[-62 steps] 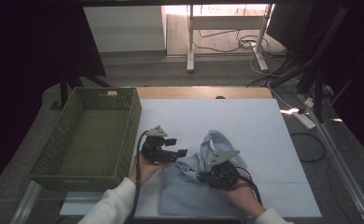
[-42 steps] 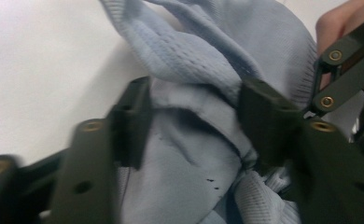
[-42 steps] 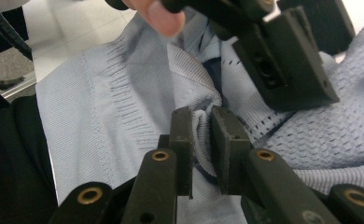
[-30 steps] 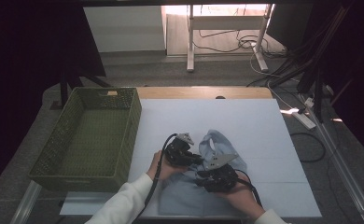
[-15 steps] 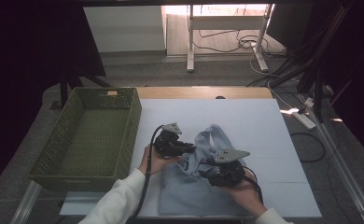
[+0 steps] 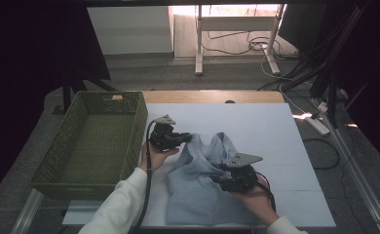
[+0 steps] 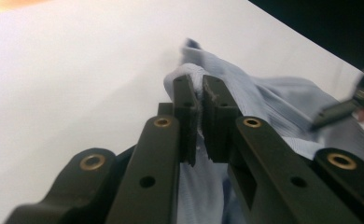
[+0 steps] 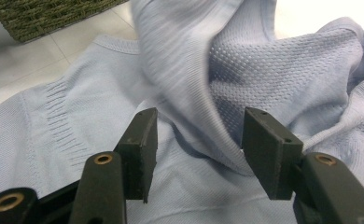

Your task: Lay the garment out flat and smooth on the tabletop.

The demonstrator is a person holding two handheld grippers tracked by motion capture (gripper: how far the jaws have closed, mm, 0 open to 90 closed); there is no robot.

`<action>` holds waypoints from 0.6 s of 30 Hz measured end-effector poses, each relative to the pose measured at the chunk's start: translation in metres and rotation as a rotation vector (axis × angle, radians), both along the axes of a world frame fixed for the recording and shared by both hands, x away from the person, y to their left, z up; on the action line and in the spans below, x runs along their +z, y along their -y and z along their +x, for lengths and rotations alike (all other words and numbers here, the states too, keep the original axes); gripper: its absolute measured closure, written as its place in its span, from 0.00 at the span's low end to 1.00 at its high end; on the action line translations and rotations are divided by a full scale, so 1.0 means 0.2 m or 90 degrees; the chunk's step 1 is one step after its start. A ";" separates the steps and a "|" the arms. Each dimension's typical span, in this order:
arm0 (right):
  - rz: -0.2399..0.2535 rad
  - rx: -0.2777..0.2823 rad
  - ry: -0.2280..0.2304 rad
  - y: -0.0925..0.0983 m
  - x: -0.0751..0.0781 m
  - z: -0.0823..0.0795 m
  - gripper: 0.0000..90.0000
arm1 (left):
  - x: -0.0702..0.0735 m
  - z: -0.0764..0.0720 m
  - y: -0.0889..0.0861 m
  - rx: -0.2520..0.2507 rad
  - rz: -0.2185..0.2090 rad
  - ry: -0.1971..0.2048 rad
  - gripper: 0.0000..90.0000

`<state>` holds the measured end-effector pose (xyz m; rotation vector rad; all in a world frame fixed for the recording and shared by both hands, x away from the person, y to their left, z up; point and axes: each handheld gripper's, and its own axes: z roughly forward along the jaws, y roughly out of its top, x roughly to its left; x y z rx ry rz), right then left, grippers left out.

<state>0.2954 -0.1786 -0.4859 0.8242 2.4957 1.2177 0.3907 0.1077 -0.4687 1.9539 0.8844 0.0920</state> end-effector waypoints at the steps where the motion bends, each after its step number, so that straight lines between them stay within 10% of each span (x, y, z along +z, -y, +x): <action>1: 0.001 0.000 0.001 0.00 0.00 0.00 0.51 | 0.00 0.01 0.00 0.006 0.002 0.001 0.94; 18: 0.004 -0.005 0.014 0.01 0.01 0.00 0.50 | -0.06 0.05 -0.02 0.040 -0.001 -0.037 0.89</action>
